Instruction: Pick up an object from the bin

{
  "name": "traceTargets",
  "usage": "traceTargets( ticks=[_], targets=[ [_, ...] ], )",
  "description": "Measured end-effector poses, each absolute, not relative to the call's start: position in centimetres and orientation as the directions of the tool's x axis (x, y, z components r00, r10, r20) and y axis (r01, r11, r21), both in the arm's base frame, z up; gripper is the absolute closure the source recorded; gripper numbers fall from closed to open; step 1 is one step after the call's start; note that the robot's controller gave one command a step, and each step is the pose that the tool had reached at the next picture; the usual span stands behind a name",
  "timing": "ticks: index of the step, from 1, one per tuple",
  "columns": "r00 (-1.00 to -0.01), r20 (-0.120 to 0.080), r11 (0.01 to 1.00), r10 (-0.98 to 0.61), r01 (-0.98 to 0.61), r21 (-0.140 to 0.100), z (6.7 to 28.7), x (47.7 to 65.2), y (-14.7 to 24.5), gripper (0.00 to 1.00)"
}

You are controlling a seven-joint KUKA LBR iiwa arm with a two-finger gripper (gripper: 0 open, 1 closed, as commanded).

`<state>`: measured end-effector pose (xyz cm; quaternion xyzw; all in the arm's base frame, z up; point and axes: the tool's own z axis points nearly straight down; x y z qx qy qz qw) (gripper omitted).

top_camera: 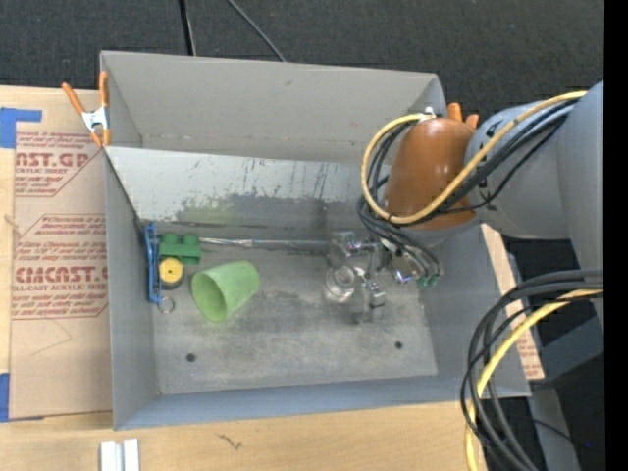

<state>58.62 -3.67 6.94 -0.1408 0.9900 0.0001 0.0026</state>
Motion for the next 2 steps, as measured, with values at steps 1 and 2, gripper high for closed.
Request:
traceTargets(
  ticks=[1,2],
  targets=[
    [-0.960,-0.014,0.960,-0.279,-0.279,-0.002,7.3,58.9,-3.6,1.00],
    [-0.960,-0.010,0.960,-0.279,-0.279,-0.004,17.7,59.2,-3.5,1.00]
  ],
)
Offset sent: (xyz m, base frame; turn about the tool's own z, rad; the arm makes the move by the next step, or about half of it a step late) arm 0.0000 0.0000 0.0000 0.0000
